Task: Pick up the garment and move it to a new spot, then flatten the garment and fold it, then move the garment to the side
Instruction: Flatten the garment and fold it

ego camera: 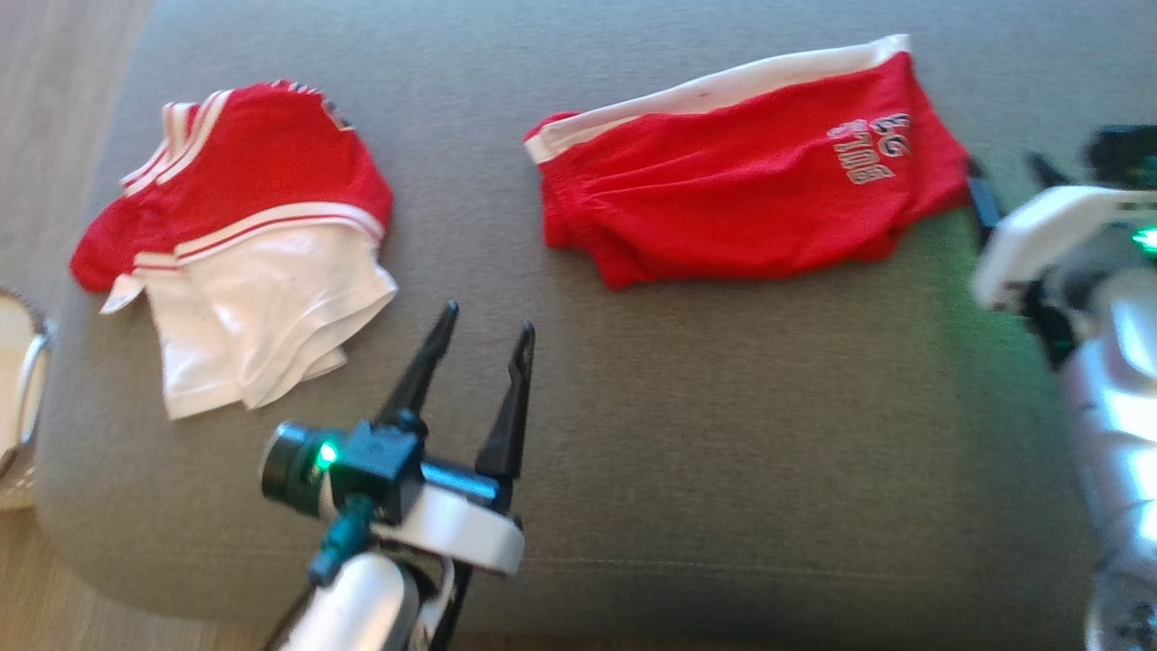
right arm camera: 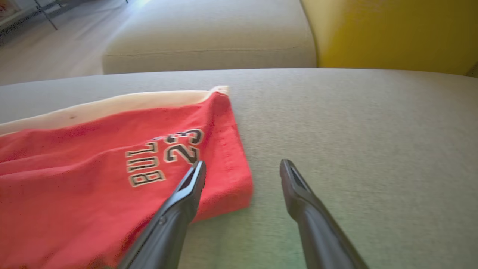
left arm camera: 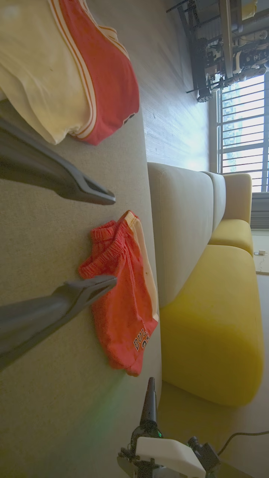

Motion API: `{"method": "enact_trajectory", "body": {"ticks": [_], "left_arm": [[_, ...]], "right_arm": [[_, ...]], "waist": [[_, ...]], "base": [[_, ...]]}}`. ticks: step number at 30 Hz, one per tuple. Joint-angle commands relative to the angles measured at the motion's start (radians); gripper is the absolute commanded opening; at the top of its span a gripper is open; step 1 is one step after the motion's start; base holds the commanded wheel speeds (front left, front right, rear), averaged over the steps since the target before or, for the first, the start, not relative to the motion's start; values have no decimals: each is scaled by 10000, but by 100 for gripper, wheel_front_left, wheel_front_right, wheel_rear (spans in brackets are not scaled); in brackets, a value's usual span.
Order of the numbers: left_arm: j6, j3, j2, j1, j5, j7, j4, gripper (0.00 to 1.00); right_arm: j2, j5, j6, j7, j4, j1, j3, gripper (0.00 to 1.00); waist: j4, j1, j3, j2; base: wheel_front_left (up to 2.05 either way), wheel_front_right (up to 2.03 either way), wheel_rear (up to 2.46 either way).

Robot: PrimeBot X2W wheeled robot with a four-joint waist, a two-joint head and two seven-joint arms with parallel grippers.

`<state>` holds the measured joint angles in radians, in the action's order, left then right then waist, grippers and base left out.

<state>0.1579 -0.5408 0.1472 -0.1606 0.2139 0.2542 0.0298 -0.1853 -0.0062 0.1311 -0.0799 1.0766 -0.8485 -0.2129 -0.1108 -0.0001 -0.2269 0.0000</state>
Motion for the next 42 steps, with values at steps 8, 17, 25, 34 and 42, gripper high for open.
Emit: {"method": "enact_trajectory", "body": {"ticks": [8,17,25,34,42], "left_arm": [[-304,233,-354,347,-581,76,-609,100],[-693,515,-668,83,-981,76,-670,100],[-776,814,-753,4,-1238,76,-674,100],[-703,1199,-808,157,-1351,76,-568,100],[-695,1570,-840,489,-1298,76,-625,100]], "right_arm": [[-615,-770,-4,734,214,-617,-893,100],[-691,-2233,-4,1267,538,-998,-2425,100],[-169,-3571,-4,1745,433,-1131,-3631,22],[377,-4256,-4,1100,427,-1118,-4198,0],[93,-4678,-4,589,473,-1682,-3452,0]], "waist": [[-897,1,-461,0],[-1371,1,-873,0],[-1322,1,-1088,0],[-676,1,-628,0],[438,1,-263,0]], "base": [[0,0,0],[0,0,0],[0,0,0],[0,0,0],[0,0,0]]}}
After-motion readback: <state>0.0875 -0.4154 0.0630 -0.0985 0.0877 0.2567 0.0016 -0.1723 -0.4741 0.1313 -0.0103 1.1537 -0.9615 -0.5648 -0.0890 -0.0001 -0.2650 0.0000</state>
